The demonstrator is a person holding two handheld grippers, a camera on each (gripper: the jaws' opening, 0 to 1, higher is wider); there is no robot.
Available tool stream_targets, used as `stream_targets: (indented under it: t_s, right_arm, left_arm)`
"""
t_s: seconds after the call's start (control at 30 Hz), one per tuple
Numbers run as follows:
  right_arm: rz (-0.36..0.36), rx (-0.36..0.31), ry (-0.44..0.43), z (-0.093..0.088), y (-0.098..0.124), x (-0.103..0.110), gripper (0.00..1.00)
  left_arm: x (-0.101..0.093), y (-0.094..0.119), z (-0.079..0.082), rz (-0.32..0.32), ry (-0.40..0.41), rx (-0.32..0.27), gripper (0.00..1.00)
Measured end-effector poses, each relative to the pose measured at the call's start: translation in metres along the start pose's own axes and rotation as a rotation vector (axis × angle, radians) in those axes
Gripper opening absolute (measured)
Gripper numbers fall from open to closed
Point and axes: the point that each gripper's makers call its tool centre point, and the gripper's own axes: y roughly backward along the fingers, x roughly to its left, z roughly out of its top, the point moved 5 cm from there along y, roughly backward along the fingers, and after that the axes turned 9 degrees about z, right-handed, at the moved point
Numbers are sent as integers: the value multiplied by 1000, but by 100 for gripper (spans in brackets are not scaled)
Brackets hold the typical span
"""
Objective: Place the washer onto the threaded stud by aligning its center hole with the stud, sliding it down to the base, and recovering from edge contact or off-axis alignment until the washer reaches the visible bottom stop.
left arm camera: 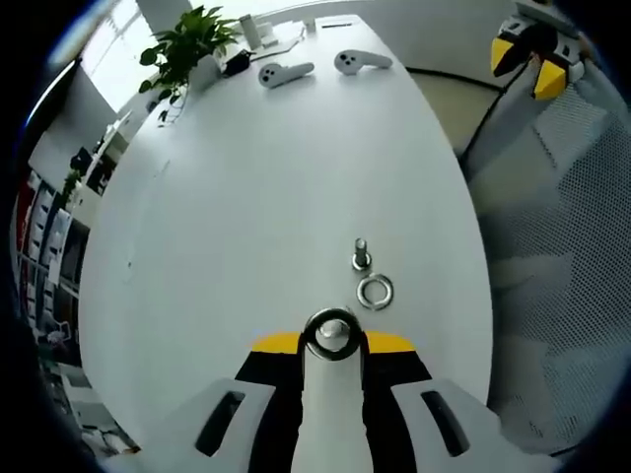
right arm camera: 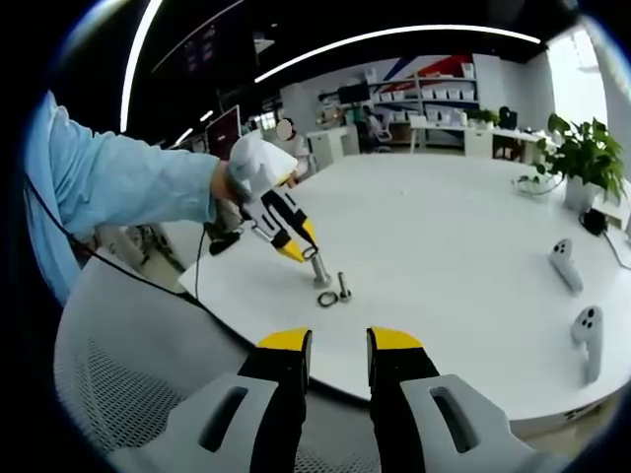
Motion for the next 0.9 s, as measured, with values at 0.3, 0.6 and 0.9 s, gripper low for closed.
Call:
stream_targets:
  t_s: [0.3,0.6,0.9]
  right_arm:
    - [9,-2,2,0,0,1,24]
    - [13,-4,2,1,0,2,24]
    - [19,-5,4,1,-1,2,24]
  left_arm:
    - [1,-10,6,-19,6,21,19]
    - [-1,-13,11,-35,-23,49,19]
    - [9,-19,18,-83,-125,159,20]
